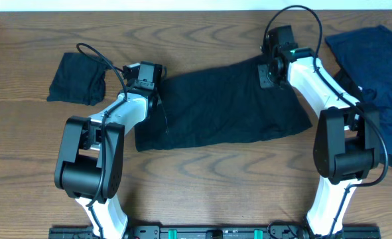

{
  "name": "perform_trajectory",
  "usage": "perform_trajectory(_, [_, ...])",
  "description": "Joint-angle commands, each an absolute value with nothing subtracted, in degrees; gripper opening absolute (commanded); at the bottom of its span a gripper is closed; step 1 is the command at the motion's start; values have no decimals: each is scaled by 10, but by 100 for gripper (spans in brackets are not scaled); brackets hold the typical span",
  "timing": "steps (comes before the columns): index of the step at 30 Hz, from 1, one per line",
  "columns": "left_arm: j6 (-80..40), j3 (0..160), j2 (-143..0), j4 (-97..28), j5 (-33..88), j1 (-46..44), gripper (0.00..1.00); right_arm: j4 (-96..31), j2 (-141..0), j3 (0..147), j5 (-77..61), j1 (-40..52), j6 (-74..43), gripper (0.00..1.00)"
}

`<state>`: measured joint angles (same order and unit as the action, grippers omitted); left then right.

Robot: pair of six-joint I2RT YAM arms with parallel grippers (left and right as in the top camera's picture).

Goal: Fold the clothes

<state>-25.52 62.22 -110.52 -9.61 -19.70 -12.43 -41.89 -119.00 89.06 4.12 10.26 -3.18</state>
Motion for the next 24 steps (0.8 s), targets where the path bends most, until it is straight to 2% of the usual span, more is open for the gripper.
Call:
perform_trajectory(1, [-250, 622, -1108, -79, -204, -122, 6, -431, -1195, 882, 65, 86, -29, 4])
perform_trajectory(12, [-250, 622, -1108, -71, -204, -122, 6, -414, -1203, 761, 84, 49, -58, 2])
perform_trajectory(24, [-225, 622, -1108, -67, -204, -122, 6, -550, -1203, 756, 94, 9, -184, 1])
